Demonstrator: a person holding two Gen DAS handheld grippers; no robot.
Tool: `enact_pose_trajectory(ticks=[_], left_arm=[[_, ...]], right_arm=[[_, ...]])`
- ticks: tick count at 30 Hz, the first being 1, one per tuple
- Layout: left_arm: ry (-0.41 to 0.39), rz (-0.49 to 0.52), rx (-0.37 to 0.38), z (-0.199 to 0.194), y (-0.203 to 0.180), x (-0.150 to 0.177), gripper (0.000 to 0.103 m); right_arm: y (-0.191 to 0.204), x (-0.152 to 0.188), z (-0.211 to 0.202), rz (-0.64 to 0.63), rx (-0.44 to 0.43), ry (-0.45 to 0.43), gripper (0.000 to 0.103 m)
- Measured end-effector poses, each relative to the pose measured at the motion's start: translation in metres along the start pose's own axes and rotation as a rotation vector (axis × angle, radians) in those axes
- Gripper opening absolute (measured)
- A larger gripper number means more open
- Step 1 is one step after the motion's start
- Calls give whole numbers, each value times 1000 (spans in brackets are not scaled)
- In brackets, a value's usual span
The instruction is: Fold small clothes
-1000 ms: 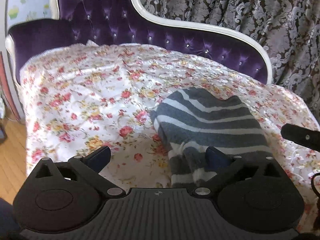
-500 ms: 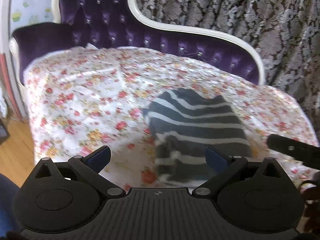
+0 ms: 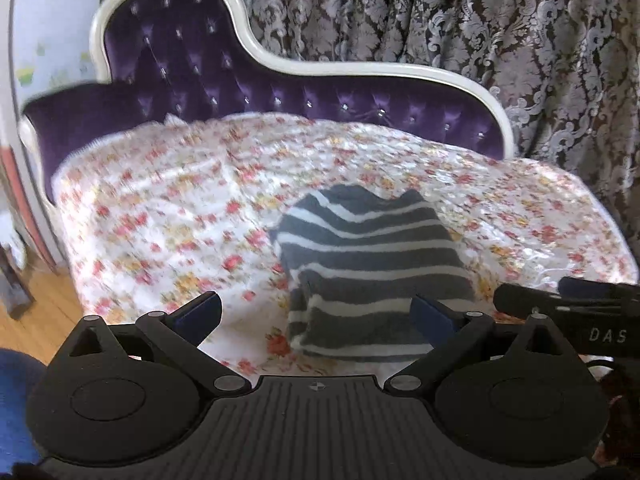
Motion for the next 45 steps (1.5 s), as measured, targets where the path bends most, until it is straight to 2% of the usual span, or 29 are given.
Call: enact_pose_trajectory(ticks=[6,11,17,24,45], left_arm=[[-15,-6,-93,-7,5,-3,102],[37,-48,-73,-2,14,3,102],[113,-73,-63,8,19,17,102],[156,-67,-70,14,21,26,102],[210,-59,-74,21,23,35,102]], right_arm=[[9,-1,0,-50,9,5,102],[14,-2,-8,-74,40,-28,102],[7,-2,-13,-39,145,-33,102],[7,4,-6,2,92,13,102],[13,18,5,22,86,85,102]])
Point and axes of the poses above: each gripper's, at about its wrist camera, not at the fingertips, and z roughly the way its jaws point, y to its left, x to its underside, the point moved 9 cm from there along z, roughly the way its jaws point, and after that the axes turned 4 degrees about -x, right-handed, at the moved point
